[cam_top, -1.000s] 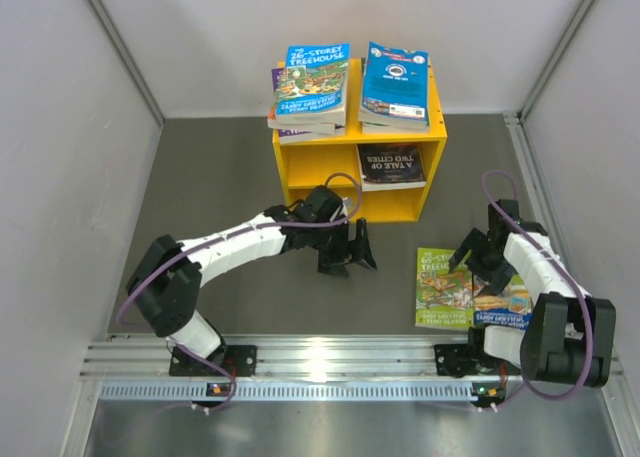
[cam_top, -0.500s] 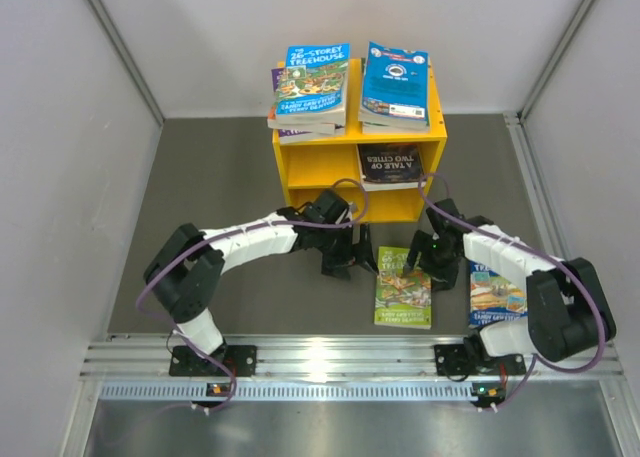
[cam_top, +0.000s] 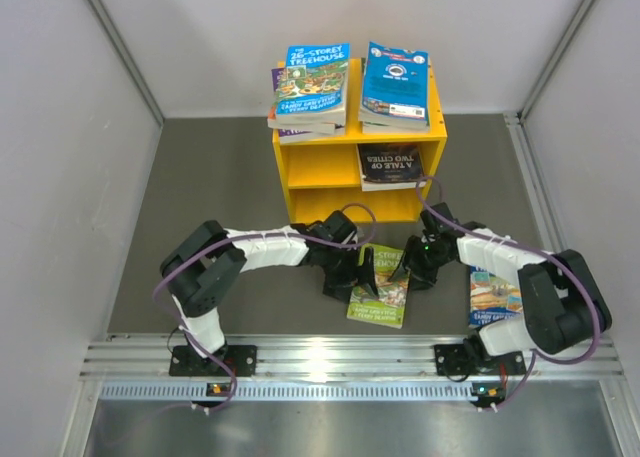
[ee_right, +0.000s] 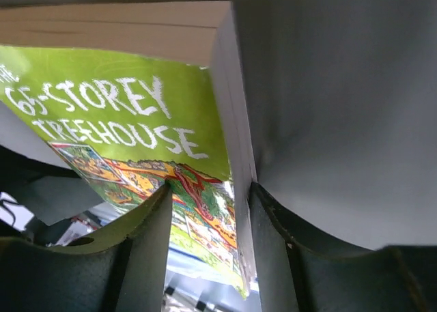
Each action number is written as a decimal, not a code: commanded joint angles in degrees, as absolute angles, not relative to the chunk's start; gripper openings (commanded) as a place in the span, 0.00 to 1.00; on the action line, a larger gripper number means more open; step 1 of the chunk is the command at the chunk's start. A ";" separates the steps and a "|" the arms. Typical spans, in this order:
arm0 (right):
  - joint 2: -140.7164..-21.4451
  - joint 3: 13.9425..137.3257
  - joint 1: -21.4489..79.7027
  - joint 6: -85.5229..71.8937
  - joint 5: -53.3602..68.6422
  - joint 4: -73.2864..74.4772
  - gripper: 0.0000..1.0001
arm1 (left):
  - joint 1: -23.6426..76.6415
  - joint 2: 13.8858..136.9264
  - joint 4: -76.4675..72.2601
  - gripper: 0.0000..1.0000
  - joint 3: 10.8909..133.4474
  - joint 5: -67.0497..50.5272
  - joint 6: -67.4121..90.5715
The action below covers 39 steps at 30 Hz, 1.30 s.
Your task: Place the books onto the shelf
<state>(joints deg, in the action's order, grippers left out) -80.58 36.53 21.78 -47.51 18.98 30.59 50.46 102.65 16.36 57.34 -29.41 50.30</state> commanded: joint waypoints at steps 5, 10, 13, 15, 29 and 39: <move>-91.22 28.31 26.81 -50.53 22.31 14.95 0.13 | 51.59 106.36 2.13 0.85 48.97 -34.98 55.45; -89.30 26.98 27.68 -51.41 24.34 12.22 0.00 | 51.68 101.00 -1.58 0.74 46.50 -33.49 55.81; -84.48 26.54 27.86 -52.64 25.92 12.22 0.00 | 51.50 96.25 -1.58 0.73 46.14 -31.65 55.64; -79.56 26.19 27.95 -53.70 27.41 10.91 0.00 | 51.33 92.74 -0.79 0.73 45.88 -29.45 55.37; -63.10 24.69 29.71 -65.21 37.70 -4.20 0.00 | 45.79 77.78 -8.35 0.34 36.91 -22.68 63.28; -65.82 32.42 30.06 -64.95 34.72 -5.01 0.00 | 45.79 77.96 -1.42 0.00 45.16 -13.98 60.12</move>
<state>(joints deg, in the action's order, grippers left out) -65.63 25.93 28.12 -63.18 30.17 4.75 45.04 78.52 3.11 38.74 -17.74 61.12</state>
